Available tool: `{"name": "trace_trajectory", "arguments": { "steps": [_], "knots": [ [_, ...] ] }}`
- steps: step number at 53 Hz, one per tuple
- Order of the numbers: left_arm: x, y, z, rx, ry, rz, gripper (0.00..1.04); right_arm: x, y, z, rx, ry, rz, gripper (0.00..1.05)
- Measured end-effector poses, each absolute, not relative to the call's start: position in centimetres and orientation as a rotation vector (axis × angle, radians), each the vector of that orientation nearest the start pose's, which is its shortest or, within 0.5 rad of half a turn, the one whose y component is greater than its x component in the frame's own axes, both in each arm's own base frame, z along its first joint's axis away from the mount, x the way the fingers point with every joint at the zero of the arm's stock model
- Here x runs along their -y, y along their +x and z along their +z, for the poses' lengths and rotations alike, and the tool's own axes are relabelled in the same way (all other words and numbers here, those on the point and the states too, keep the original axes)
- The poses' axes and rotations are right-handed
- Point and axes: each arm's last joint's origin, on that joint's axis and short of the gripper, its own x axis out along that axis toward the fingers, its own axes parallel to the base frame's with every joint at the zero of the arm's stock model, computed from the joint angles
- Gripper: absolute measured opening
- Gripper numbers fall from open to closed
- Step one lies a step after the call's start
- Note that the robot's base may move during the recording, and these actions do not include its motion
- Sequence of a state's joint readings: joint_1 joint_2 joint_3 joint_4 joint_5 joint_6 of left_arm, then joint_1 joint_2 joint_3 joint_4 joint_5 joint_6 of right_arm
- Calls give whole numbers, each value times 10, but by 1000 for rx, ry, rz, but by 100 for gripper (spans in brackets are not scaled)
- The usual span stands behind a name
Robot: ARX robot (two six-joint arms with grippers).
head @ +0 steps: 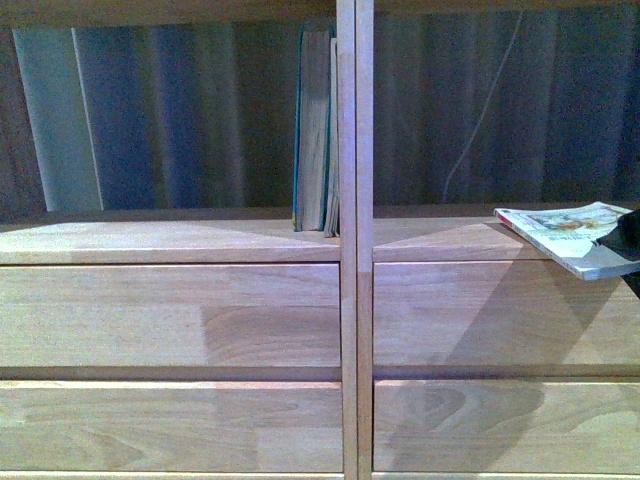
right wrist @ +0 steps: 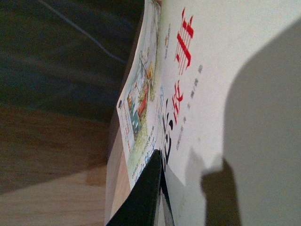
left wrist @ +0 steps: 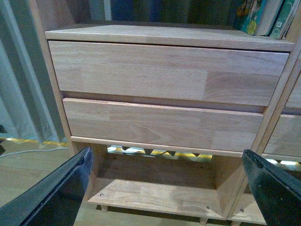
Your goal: Organize books on shelf
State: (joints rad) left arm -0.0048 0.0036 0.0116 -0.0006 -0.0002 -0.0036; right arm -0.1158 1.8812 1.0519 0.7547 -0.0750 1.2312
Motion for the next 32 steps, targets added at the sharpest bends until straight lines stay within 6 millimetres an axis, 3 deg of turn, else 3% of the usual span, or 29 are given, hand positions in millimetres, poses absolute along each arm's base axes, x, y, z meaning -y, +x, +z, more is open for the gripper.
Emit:
{"name": "trace_trajectory", "arguments": {
  "steps": [9,18,25,32],
  "knots": [
    [0,97,167,8,-4,-7,98,40,373,220,-50,1201,34,7],
    [-9,110,184,69,-31,-136,98,41,341,251,6,1130,160,7],
    [-23,137,219,137,-68,-134,98,48,313,278,79,1070,251,7],
    [-35,179,252,168,-124,-185,98,49,293,294,113,1013,327,7]
  ]
}}
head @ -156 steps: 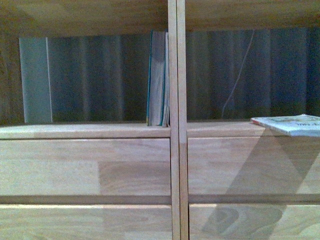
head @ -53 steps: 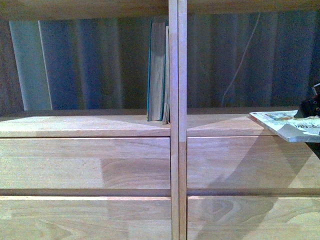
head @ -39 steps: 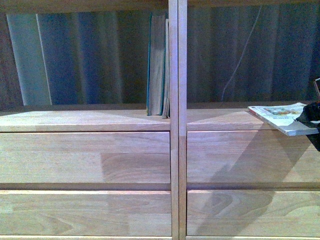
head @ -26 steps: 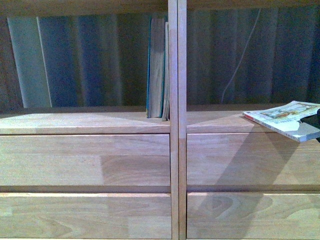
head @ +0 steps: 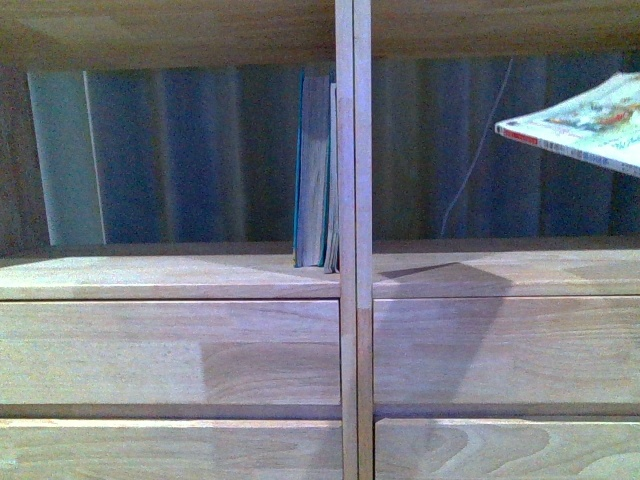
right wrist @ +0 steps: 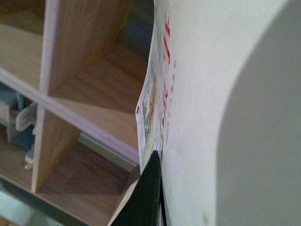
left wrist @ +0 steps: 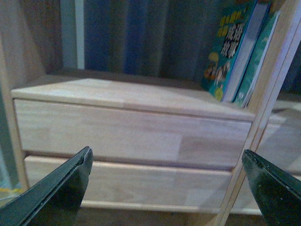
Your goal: Organize books on shelf
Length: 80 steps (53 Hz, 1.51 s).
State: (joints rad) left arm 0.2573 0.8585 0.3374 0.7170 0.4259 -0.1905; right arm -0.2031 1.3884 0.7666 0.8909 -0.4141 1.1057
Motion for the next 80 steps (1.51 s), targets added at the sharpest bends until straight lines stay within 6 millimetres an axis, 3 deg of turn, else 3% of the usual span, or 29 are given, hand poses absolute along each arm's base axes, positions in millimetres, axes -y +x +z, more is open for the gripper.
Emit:
{"name": "trace_trajectory", "arguments": {
  "steps": [10,17,24,29,36,45,56,67,80],
  "knots": [
    [-49,257,276,87,-270,-230,98,39,290,302,117,948,395,7],
    [-42,310,293,68,-321,-249,98,26,298,313,145,899,429,7],
    [-23,353,306,51,-390,-313,98,10,305,325,170,868,474,7],
    [1,389,309,19,-485,-375,98,-8,307,328,169,862,535,7],
    [29,413,305,-24,-595,-456,98,-29,306,329,164,860,619,7],
    [65,421,298,-49,-683,-635,98,-56,304,325,154,850,723,7],
    [102,403,302,21,-661,-980,98,-80,315,311,140,878,863,7],
    [105,386,300,93,-694,-1156,98,-85,331,317,188,936,941,7],
    [97,382,291,76,-710,-1177,98,-82,344,326,223,959,953,7]
  ]
}}
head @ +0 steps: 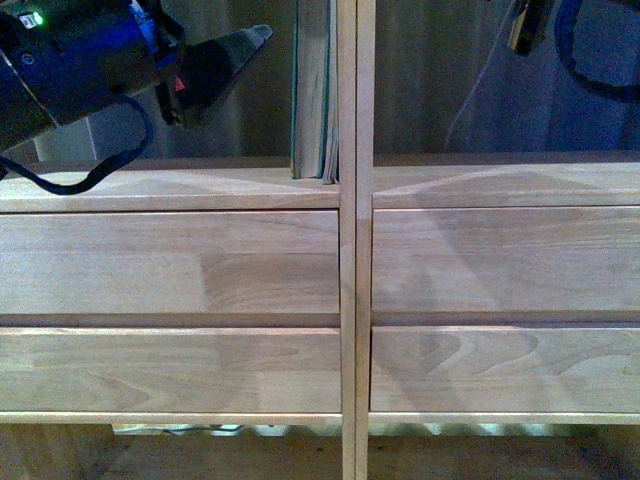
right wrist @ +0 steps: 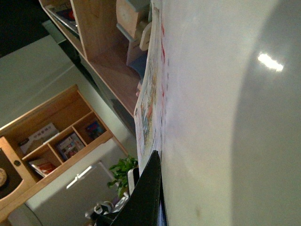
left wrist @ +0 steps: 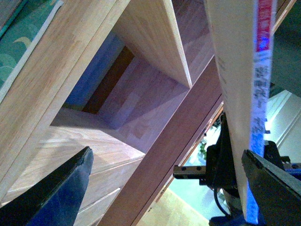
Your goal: Organize books on shelf
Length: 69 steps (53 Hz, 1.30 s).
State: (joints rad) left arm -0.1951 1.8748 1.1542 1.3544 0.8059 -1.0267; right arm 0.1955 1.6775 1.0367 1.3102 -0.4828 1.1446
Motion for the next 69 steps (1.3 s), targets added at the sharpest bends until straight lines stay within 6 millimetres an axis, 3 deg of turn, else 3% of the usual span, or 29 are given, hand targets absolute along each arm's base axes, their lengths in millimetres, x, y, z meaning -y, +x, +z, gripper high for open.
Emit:
{"name": "trace_trajectory", "arguments": {
  "steps": [15,40,47,54,62,69],
  "knots": [
    [83,383,291,97,-721,-1162,98,-77,355,313,206,977,911,7],
    [84,383,292,90,-735,-1164,98,-127,338,293,84,954,1053,7],
    [84,383,292,90,-738,-1163,98,-129,337,293,86,951,1055,7],
    [90,382,293,90,-760,-1168,83,-128,337,292,89,957,1047,7],
    [107,383,310,147,-797,-1181,67,-126,337,291,98,968,1032,7],
    [113,381,321,182,-805,-1201,46,-120,337,291,102,978,1027,7]
  ]
}}
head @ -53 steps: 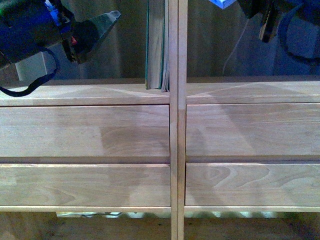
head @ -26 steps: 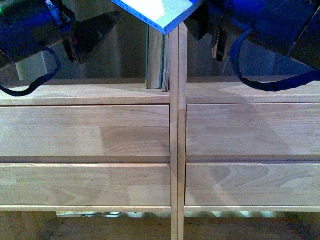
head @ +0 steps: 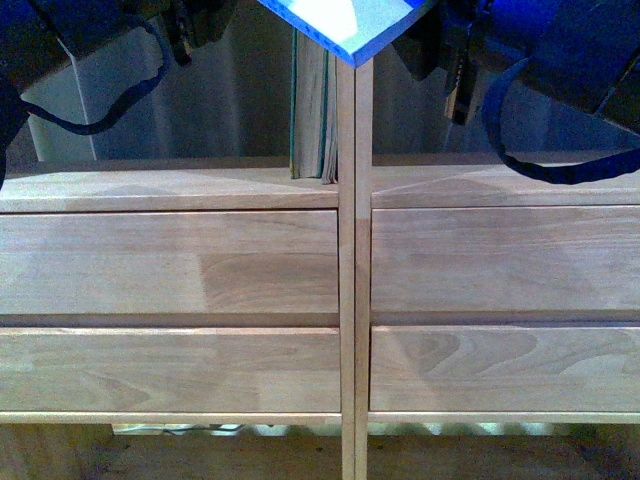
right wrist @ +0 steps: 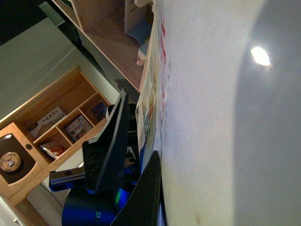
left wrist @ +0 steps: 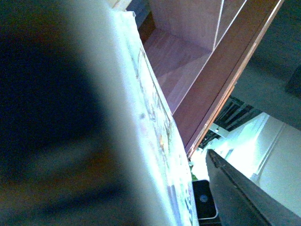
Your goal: Organize books on shelf
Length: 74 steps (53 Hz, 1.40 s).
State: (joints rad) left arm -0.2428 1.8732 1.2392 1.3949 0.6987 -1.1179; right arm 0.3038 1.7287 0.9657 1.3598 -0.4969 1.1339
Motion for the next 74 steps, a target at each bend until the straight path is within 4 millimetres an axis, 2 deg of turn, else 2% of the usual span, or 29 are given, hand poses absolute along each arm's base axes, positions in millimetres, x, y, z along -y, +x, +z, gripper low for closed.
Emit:
{"name": "trace_trajectory", "arguments": {
  "steps": [5,10,16,22,26,31,38,41,45,48,54,63,68,74],
  "knots": [
    [114,381,321,179,-808,-1203,35,-119,335,290,99,984,1031,7],
    [113,381,321,172,-819,-1204,18,-118,334,290,101,996,1039,7],
    [114,380,321,153,-848,-1211,9,-118,334,289,102,1000,1037,7],
    [114,380,321,141,-864,-1215,7,-118,333,288,97,1005,1035,8],
    [114,380,321,133,-871,-1220,7,-118,332,288,93,1010,1036,15],
    [114,380,321,126,-880,-1222,7,-117,329,292,83,1010,1045,33],
    [114,380,321,118,-893,-1223,7,-113,324,296,75,982,1031,49],
    [113,380,322,121,-897,-1219,7,-105,319,298,70,952,1016,59],
    [98,368,326,169,-914,-1110,7,-89,311,301,87,897,988,73],
    [80,352,342,220,-859,-1031,7,-68,304,303,110,850,932,84],
    [59,328,367,318,-758,-927,7,-42,290,308,152,782,870,98],
    [53,303,387,357,-595,-770,7,-10,264,312,201,671,800,98],
    [55,302,385,352,-477,-656,7,7,250,310,214,613,732,98],
    [54,312,381,338,-310,-464,7,30,224,306,238,511,649,98]
  ]
}}
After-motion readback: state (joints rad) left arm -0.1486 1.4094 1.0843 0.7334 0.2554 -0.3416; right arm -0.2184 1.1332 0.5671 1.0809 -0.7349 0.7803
